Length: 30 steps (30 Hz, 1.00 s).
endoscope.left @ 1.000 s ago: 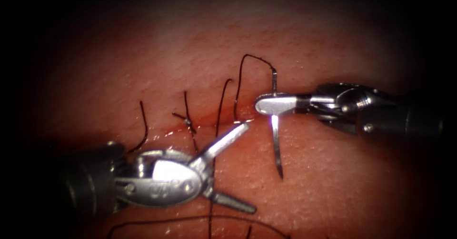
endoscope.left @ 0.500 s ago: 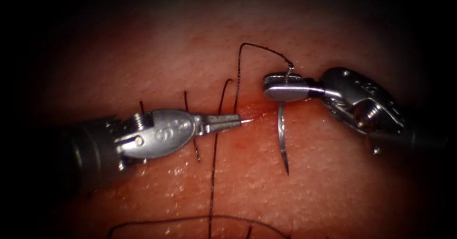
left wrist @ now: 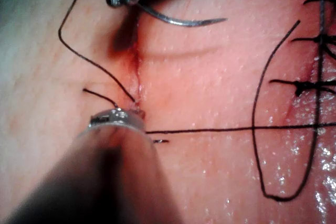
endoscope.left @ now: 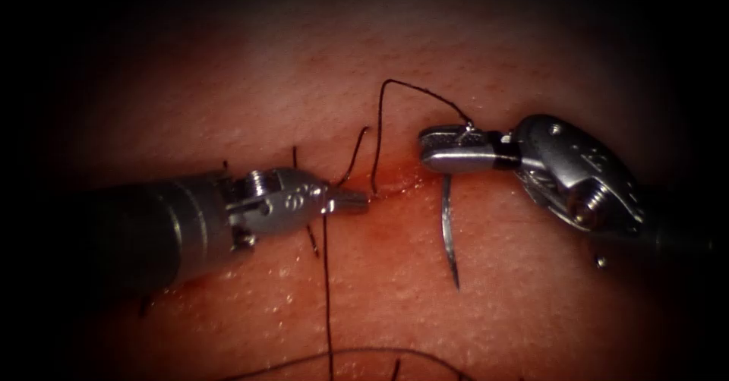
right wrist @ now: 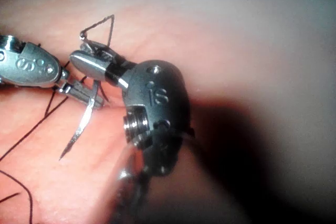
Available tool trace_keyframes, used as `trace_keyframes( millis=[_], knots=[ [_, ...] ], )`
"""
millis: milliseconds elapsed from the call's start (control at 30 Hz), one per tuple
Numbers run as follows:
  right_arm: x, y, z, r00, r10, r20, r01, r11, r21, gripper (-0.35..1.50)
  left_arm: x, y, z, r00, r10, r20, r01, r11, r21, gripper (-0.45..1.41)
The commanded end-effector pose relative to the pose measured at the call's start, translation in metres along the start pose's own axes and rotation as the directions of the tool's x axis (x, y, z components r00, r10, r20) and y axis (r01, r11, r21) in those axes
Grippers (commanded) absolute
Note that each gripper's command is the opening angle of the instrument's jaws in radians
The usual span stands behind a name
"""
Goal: Wound Closure
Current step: Widen wound opening with left end-effector
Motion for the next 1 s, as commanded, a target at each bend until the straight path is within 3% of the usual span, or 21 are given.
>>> trace_keyframes(
  millis=[33,133,233,400,600,700,833,900,1000],
  knots=[
    [-0.0003,0.0003,0.0008,1.0,-0.007,-0.005,0.007,1.0,0.008,-0.35,0.0,-0.0006,0.0008,1.0,0.004,0.009,-0.004,1.0,0.003,-0.45],
    [-0.0003,-0.0001,0.0012,0.998,-0.065,-0.01,0.065,0.998,0.018,-0.35,-0.0007,-0.0014,0.0014,0.997,0.001,0.078,0.0,1.0,-0.01,-0.45],
    [-0.0004,-0.0001,0.0015,0.995,-0.096,-0.018,0.096,0.995,0.02,-0.35,-0.0009,-0.0014,0.0017,0.995,0.002,0.095,0.0,1.0,-0.017,-0.45],
    [-0.0006,0.0009,0.0037,0.97,-0.241,-0.042,0.242,0.97,0.029,-0.35,-0.0014,-0.0013,0.0031,0.984,0.035,0.174,-0.025,0.998,-0.054,-0.45],
    [0.0,0.0023,0.0052,0.932,-0.359,-0.054,0.36,0.933,0.014,-0.35,-0.0017,0.0,0.0035,0.983,0.006,0.183,0.018,0.991,-0.132,-0.45],
    [0.0003,0.0031,0.0057,0.914,-0.401,-0.061,0.402,0.916,0.007,-0.35,-0.0015,0.0004,0.0033,0.985,-0.005,0.171,0.032,0.988,-0.154,-0.15],
    [0.0007,0.0042,0.0062,0.883,-0.463,-0.079,0.464,0.886,-0.011,-0.35,-0.0014,0.0006,0.0031,0.985,-0.018,0.173,0.045,0.987,-0.152,0.12],
    [0.0007,0.0044,0.0063,0.875,-0.478,-0.078,0.479,0.878,-0.014,-0.35,-0.0014,0.0006,0.003,0.985,-0.019,0.173,0.045,0.987,-0.151,0.17],
    [0.0008,0.005,0.0068,0.825,-0.558,-0.084,0.559,0.829,-0.024,-0.35,-0.0014,0.0007,0.003,0.984,-0.036,0.175,0.062,0.987,-0.148,0.37]
  ],
)
